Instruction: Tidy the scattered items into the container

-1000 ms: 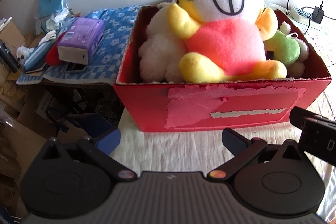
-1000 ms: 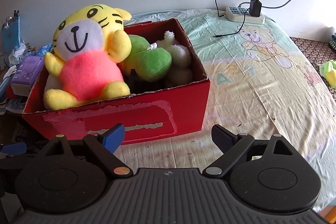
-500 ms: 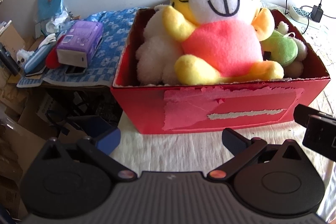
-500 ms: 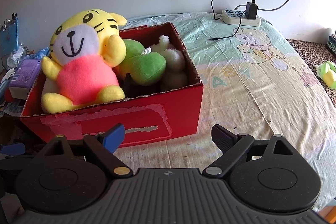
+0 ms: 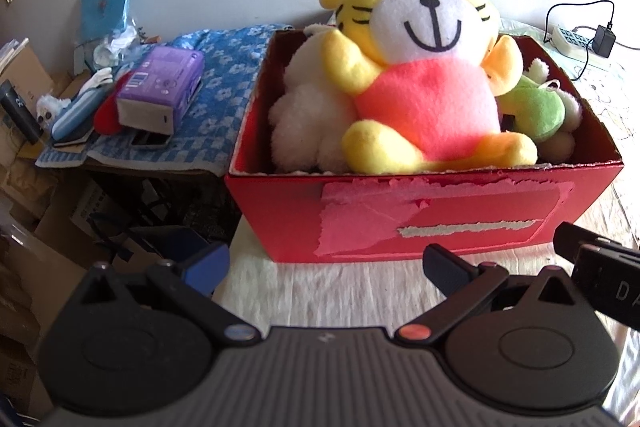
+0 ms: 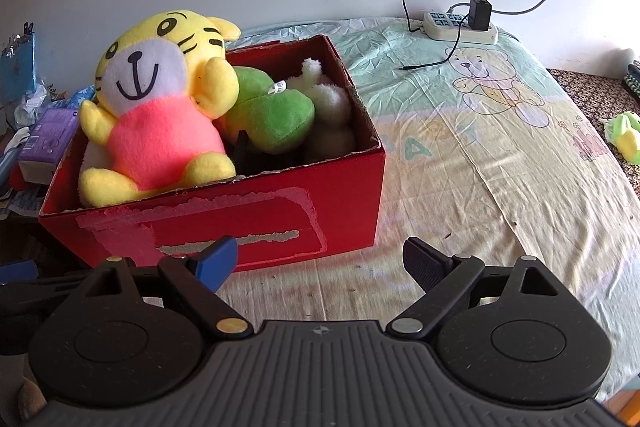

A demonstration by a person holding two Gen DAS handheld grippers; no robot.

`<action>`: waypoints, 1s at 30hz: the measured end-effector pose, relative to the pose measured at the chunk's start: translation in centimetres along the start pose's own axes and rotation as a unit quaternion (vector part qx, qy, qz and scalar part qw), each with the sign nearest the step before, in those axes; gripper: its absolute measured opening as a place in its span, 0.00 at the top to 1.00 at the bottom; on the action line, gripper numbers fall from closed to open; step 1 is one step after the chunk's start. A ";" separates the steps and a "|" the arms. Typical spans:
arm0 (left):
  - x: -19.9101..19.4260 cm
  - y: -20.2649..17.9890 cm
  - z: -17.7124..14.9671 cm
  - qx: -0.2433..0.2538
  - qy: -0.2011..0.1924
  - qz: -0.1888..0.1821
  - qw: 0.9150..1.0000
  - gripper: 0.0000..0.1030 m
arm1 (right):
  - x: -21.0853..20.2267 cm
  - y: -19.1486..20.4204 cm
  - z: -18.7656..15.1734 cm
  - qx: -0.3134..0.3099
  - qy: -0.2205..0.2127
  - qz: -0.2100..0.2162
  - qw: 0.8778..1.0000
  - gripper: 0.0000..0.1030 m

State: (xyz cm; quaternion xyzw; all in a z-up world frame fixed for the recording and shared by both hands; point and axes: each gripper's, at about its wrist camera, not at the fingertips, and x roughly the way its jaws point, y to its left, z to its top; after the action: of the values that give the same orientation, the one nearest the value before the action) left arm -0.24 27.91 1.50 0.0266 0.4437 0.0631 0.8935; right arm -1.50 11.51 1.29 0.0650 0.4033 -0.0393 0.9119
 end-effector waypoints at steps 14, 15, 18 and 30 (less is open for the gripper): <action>0.3 -0.3 -1.1 0.010 0.013 -0.001 1.000 0.00 | -0.1 -0.1 -0.8 0.004 0.007 0.001 1.000 0.11; 0.4 -0.3 -1.2 0.010 0.014 -0.001 1.000 0.00 | -0.1 -0.1 -0.9 0.004 0.009 0.001 1.000 0.11; 0.5 -0.2 -1.5 0.010 0.018 -0.001 1.000 0.00 | 0.0 0.0 -1.1 0.004 0.013 0.002 1.000 0.11; 1.2 -0.2 -2.5 0.015 0.029 -0.002 0.999 0.00 | 0.5 0.5 -1.7 -0.005 0.025 0.002 1.000 0.11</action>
State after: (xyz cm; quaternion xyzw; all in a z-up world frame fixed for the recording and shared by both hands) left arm -1.45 27.86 -0.97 0.0372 0.4703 0.0554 0.8800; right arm -2.36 12.29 -0.12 0.0625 0.4257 -0.0335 0.9021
